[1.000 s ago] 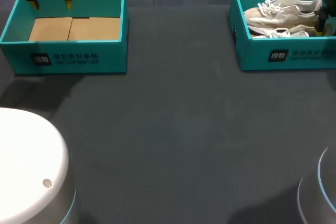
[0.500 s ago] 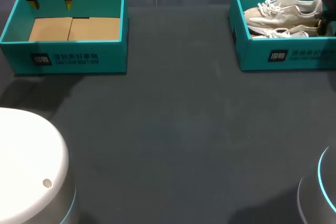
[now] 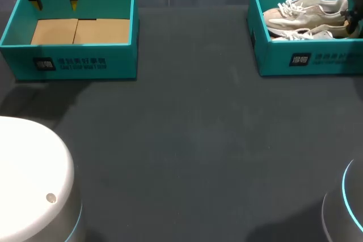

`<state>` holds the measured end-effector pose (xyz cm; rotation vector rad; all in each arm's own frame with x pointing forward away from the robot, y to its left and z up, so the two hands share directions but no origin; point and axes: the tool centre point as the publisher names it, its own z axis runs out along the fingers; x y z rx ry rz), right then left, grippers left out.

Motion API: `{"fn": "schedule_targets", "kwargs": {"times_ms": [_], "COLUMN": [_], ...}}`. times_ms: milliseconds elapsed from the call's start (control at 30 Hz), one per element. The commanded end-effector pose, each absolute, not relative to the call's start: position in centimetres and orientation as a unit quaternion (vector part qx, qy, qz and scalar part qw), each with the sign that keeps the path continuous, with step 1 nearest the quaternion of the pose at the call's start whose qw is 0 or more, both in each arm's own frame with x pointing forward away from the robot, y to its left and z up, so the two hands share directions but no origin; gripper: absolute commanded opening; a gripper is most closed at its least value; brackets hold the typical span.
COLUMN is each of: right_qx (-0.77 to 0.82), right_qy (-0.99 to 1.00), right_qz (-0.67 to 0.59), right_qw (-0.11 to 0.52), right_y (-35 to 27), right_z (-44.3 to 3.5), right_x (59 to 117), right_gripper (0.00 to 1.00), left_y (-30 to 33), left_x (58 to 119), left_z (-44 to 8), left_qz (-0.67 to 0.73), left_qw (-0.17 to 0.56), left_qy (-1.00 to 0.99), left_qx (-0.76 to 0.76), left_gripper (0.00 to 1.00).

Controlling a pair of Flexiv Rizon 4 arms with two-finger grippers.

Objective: Take the shoe out of the shoebox, open the shoe tongue, remove and reinsert the insole, then place the shoe into the shoebox

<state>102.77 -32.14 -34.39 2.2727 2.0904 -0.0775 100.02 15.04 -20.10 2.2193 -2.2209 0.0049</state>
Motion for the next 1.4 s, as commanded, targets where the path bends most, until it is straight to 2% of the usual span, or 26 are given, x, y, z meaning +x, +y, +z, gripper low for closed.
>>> {"fn": "schedule_targets", "kwargs": {"times_ms": [33, 1400], "right_qx": [0.739, 0.761], "right_qy": [0.672, 0.646], "right_qz": [-0.025, -0.016], "right_qw": [0.038, 0.060], "right_y": [-31.5, -34.4], "right_z": [-32.4, -20.3], "right_x": [102.1, 103.3], "right_gripper": [0.00, 0.00], "left_y": [15.0, 15.0], "left_x": [100.0, 100.0], "left_z": [-20.1, -20.1], "left_qz": [0.001, 0.001], "left_qw": [0.001, 0.001], "left_qy": [-0.707, -0.707], "left_qx": [0.707, 0.707], "left_gripper": [1.00, 1.00]}}
